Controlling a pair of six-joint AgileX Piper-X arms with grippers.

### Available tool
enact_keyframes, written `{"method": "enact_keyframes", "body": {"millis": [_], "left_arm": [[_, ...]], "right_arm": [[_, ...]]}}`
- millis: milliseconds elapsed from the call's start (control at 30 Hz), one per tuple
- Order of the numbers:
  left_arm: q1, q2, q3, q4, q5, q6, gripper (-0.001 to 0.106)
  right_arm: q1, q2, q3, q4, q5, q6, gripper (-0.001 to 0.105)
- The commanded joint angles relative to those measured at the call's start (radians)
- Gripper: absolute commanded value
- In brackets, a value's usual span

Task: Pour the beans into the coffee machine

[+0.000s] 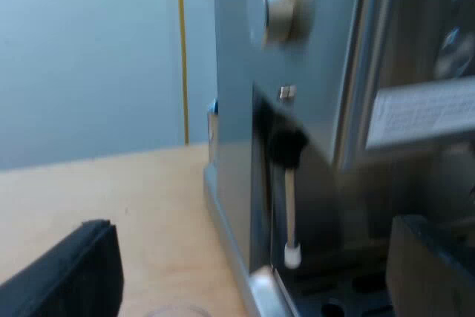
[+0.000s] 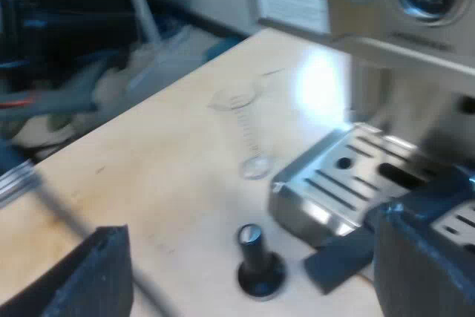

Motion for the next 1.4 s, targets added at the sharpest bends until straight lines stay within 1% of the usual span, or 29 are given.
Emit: {"method": "enact_keyframes", "body": {"millis": [33,100,233,300,400,433,467,533,567,733,767,867,1000,1033,1067,1100,1167,1300,1367,1400], "left_arm": [[-0.002,-0.026,-0.055,0.079,0.005,-0.013,0.079],[-0.002,-0.038,-0.101,0.132,0.005,-0.013,0.079],[-0.002,-0.042,-0.161,0.164,0.007,-0.013,0.079],[-0.002,-0.042,-0.194,0.194,0.007,-0.013,0.079],[-0.002,-0.042,-0.237,0.266,0.007,-0.010,0.079],[-0.002,-0.042,-0.237,0.266,0.007,-0.010,0.079],[-0.002,-0.044,-0.242,0.275,0.007,-0.009,0.079],[-0.002,-0.047,-0.243,0.278,0.007,-0.010,0.079],[-0.002,-0.047,-0.243,0.278,0.007,-0.010,0.079],[-0.002,-0.047,-0.243,0.278,0.007,-0.009,0.079],[-0.002,-0.047,-0.243,0.278,0.007,-0.009,0.079],[-0.002,-0.047,-0.243,0.278,0.007,-0.009,0.079],[-0.002,-0.051,-0.243,0.279,0.007,-0.009,0.079],[-0.002,-0.071,-0.243,0.284,-0.013,-0.005,0.079],[-0.002,-0.076,-0.243,0.285,-0.017,-0.005,0.079],[-0.002,-0.100,-0.243,0.296,-0.046,-0.005,0.079],[-0.002,-0.138,-0.243,0.307,-0.064,-0.001,0.079],[-0.002,-0.219,-0.244,0.346,-0.063,0.023,0.079],[-0.002,-0.265,-0.244,0.392,-0.061,0.023,0.079],[-0.002,-0.298,-0.244,0.439,-0.062,0.023,0.079]], "right_arm": [[-0.019,0.014,-0.005,0.001,0.116,0.028,0.069],[-0.057,0.030,-0.005,0.002,0.107,0.058,0.069],[-0.151,0.048,-0.005,0.002,0.085,0.113,0.069],[-0.209,0.051,-0.005,0.002,0.039,0.128,0.069],[-0.348,0.051,-0.005,0.002,-0.040,0.129,0.069],[-0.348,0.051,-0.005,0.002,-0.040,0.129,0.069],[-0.425,0.043,-0.005,0.002,-0.078,0.129,0.069],[-0.482,0.041,-0.005,0.002,-0.100,0.129,0.069],[-0.536,0.033,-0.005,0.004,-0.125,0.129,0.069],[-0.699,-0.024,-0.005,0.053,-0.141,0.124,0.069],[-0.735,-0.041,-0.005,0.079,-0.154,0.114,0.069],[-0.806,-0.085,-0.005,0.149,-0.190,0.038,0.069],[-0.842,-0.152,-0.005,0.218,-0.190,-0.034,0.069],[-0.843,-0.176,-0.005,0.237,-0.190,-0.061,0.069],[-0.843,-0.184,-0.005,0.240,-0.190,-0.065,0.069],[-0.843,-0.212,-0.005,0.259,-0.190,-0.082,0.069],[-0.843,-0.255,-0.005,0.287,-0.188,-0.084,0.069],[-0.843,-0.321,-0.005,0.334,-0.188,-0.084,0.069],[-0.843,-0.352,-0.005,0.356,-0.188,-0.084,0.069],[-0.843,-0.376,-0.005,0.369,-0.188,-0.084,0.069]]}}
